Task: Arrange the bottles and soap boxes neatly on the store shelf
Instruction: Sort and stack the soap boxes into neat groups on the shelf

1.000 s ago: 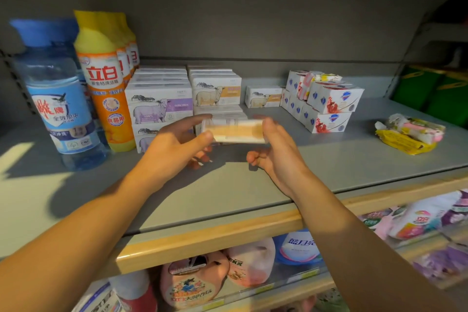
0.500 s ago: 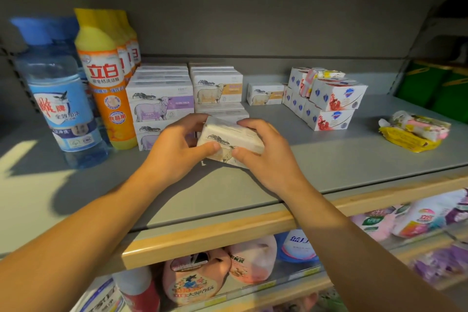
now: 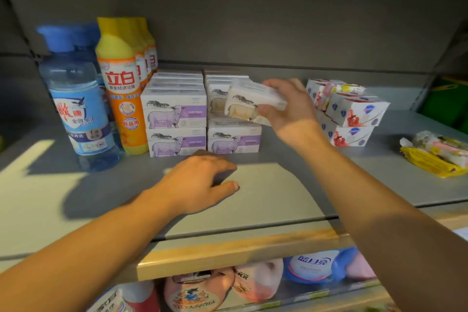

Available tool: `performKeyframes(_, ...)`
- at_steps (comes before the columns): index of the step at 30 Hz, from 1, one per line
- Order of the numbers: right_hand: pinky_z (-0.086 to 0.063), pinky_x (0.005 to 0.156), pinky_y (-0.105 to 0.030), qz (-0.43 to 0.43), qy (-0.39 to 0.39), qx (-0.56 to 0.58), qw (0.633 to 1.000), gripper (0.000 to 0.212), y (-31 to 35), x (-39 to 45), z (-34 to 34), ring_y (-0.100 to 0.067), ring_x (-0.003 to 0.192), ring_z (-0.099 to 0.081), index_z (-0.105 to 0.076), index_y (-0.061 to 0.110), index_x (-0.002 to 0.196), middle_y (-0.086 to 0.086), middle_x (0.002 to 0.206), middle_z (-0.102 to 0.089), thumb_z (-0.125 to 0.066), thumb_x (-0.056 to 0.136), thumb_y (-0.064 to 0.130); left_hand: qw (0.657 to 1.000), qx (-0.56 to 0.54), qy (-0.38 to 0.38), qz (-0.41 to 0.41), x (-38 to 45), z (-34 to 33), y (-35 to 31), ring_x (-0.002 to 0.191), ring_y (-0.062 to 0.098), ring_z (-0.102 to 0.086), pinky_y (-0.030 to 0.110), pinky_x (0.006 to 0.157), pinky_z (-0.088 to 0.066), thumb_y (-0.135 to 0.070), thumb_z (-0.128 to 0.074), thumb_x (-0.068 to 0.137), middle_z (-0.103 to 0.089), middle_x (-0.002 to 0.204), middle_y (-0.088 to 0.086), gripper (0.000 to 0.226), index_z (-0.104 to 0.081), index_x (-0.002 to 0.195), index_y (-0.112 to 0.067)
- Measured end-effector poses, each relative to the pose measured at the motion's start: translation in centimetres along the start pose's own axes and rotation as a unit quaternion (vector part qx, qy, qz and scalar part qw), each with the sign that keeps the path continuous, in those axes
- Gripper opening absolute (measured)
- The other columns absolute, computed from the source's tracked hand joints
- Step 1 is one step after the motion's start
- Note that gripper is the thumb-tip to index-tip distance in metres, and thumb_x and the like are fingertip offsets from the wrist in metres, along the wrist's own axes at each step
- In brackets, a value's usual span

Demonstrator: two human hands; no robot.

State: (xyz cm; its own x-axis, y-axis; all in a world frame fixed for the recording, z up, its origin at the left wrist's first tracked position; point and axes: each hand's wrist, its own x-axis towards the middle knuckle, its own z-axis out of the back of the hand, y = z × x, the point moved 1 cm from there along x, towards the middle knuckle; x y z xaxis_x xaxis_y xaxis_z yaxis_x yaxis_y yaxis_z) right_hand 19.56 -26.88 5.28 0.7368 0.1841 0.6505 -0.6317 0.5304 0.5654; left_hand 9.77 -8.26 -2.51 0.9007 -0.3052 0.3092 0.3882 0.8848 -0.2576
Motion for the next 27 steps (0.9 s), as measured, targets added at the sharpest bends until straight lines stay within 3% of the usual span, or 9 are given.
performKeyframes(3,-0.031,0.094,-0.013,0.033,0.051,0.0,0.998,0.044,-0.2,2.3,-2.2,-0.018,0.114,-0.048,-0.063,0.019,0.125,0.005,0.113,-0.046,-0.075,0.083,0.015,1.0,0.006,-0.002,-0.007,0.0,0.1,0.1,0.12,0.012,-0.051,0.028,0.1,-0.043,-0.055,-0.054,0.091,-0.062,0.129,-0.01,0.048,-0.06,0.13,-0.026)
performKeyframes(6,-0.027,0.105,-0.022,0.074,0.092,-0.077,0.99,0.045,-1.0,3.6,-4.0,-0.024,0.124,-0.036,-0.06,0.025,0.13,0.004,0.123,-0.043,-0.071,0.086,0.024,1.0,0.003,-0.002,-0.006,0.1,0.1,0.1,0.12,0.011,-0.05,0.026,0.101,-0.042,-0.054,-0.054,0.091,-0.061,0.131,-0.011,0.049,-0.059,0.132,-0.027)
performKeyframes(9,-0.04,0.105,-0.038,0.105,0.08,-0.125,0.983,0.045,-1.8,3.7,-5.0,-0.025,0.121,-0.034,-0.06,0.026,0.13,-0.002,0.132,-0.044,-0.071,0.086,0.028,1.0,0.006,-0.001,-0.002,0.1,0.1,0.2,0.122,0.011,-0.048,0.027,0.102,-0.041,-0.056,-0.054,0.091,-0.059,0.132,-0.012,0.05,-0.058,0.133,-0.029)
performKeyframes(13,-0.032,0.1,-0.029,0.132,0.05,-0.145,0.979,0.046,-2.3,3.6,-5.5,-0.026,0.115,-0.04,-0.06,0.026,0.131,-0.002,0.124,-0.051,-0.07,0.086,0.03,1.0,0.012,-0.005,-0.005,0.2,0.2,0.2,0.121,0.011,-0.048,0.028,0.101,-0.042,-0.057,-0.054,0.09,-0.059,0.131,-0.012,0.049,-0.058,0.132,-0.03)
performKeyframes(16,-0.032,0.1,-0.029,0.132,0.057,-0.159,0.977,0.048,-2.2,3.6,-5.4,-0.026,0.117,-0.04,-0.058,0.026,0.133,-0.003,0.126,-0.051,-0.069,0.087,0.031,1.0,0.013,-0.005,-0.002,0.2,0.2,0.1,0.121,0.012,-0.048,0.029,0.101,-0.042,-0.056,-0.054,0.09,-0.059,0.131,-0.012,0.049,-0.058,0.131,-0.03)
performKeyframes(20,-0.03,0.1,-0.012,0.109,0.057,-0.097,0.988,0.05,-2.5,3.1,-4.9,-0.024,0.122,-0.041,-0.055,0.023,0.135,-0.003,0.129,-0.049,-0.067,0.088,0.034,1.0,0.004,-0.002,0.008,0.1,0.3,0.0,0.121,0.011,-0.048,0.031,0.101,-0.043,-0.056,-0.055,0.09,-0.059,0.131,-0.012,0.049,-0.058,0.131,-0.03)
performKeyframes(22,-0.038,0.103,-0.024,0.056,0.0,-0.028,0.998,0.044,-3.7,3.0,-3.9,-0.022,0.123,-0.047,-0.057,0.019,0.132,-0.004,0.128,-0.051,-0.06,0.091,0.035,1.0,-0.01,0.002,0.018,0.1,0.5,0.0,0.12,0.009,-0.049,0.03,0.1,-0.044,-0.056,-0.057,0.089,-0.06,0.129,-0.013,0.048,-0.059,0.129,-0.031)
performKeyframes(24,-0.041,0.103,-0.036,0.001,-0.046,-0.027,0.999,0.041,-6.0,3.3,-2.9,-0.024,0.121,-0.051,-0.057,0.015,0.129,-0.008,0.128,-0.053,-0.057,0.092,0.032,0.999,-0.038,-0.009,0.033,0.2,0.7,0.1,0.114,0.007,-0.054,0.028,0.096,-0.046,-0.053,-0.061,0.087,-0.064,0.123,-0.012,0.044,-0.062,0.125,-0.03)
performKeyframes(27,-0.039,0.105,-0.035,-0.064,-0.016,-0.103,0.992,0.048,-10.1,4.1,-2.3,-0.03,0.124,-0.049,-0.054,0.012,0.134,-0.013,0.134,-0.051,-0.061,0.09,0.03,0.995,-0.063,-0.03,0.07,0.4,1.0,0.2,0.108,0.005,-0.059,0.026,0.092,-0.049,-0.054,-0.063,0.085,-0.067,0.118,-0.013,0.042,-0.067,0.119,-0.03)
